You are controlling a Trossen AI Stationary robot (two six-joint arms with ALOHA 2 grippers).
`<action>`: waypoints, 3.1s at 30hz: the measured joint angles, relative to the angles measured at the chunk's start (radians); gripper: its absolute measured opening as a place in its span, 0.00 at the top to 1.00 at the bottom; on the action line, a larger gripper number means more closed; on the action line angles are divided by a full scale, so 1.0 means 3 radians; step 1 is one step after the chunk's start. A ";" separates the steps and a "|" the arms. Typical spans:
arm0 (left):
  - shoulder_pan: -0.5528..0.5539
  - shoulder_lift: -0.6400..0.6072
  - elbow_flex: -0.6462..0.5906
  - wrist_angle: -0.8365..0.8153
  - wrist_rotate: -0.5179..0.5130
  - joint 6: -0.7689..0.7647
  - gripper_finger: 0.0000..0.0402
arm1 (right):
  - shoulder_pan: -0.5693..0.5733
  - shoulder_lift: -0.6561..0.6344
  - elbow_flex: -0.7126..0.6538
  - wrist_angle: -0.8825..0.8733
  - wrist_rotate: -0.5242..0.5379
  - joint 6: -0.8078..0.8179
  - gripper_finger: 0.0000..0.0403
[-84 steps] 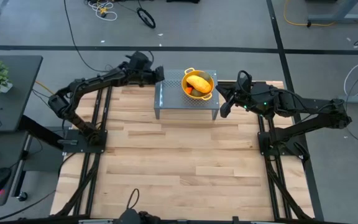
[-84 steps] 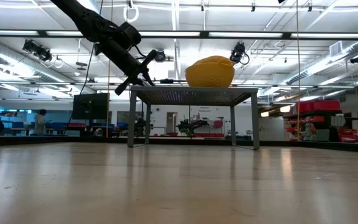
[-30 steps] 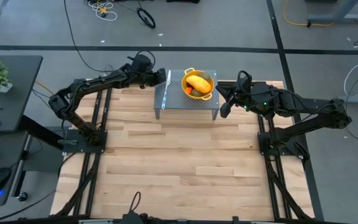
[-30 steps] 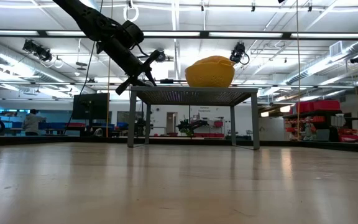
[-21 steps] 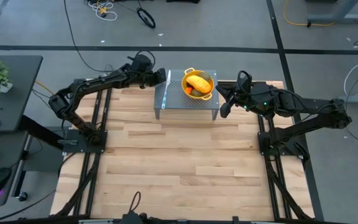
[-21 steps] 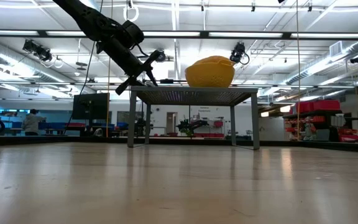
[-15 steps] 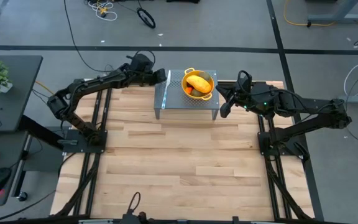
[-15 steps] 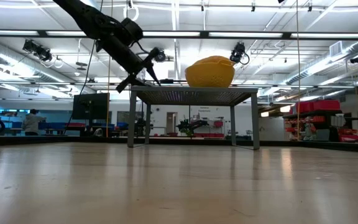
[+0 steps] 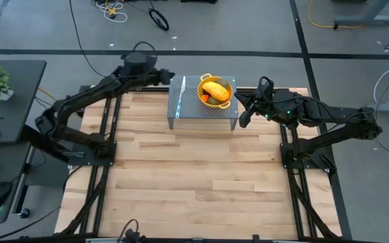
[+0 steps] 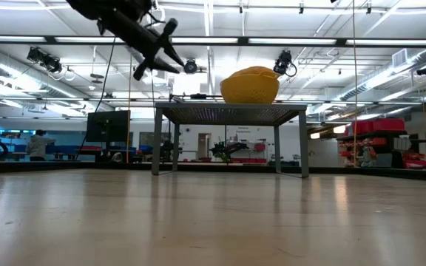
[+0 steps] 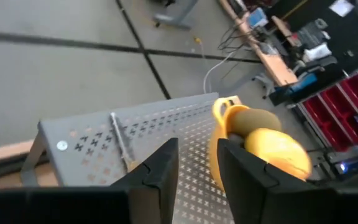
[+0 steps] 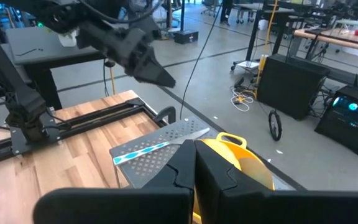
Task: Pick & Place Fruit
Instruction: Return to Home Position
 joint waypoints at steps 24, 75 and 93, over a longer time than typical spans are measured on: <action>-0.0288 -0.0349 0.0000 -0.0010 -0.0188 0.0634 0.98 | 0.0006 0.0000 0.0000 0.0040 -0.0168 -0.0050 0.99; -0.2450 -0.1133 -0.0004 -0.0532 -0.1629 0.2187 0.99 | 0.0005 0.0000 0.0000 0.0039 -0.0183 -0.0074 0.99; -0.2572 -0.1170 -0.0578 -0.0114 -0.1357 0.2269 0.99 | 0.0005 0.0000 0.0000 0.0039 -0.0182 -0.0074 0.99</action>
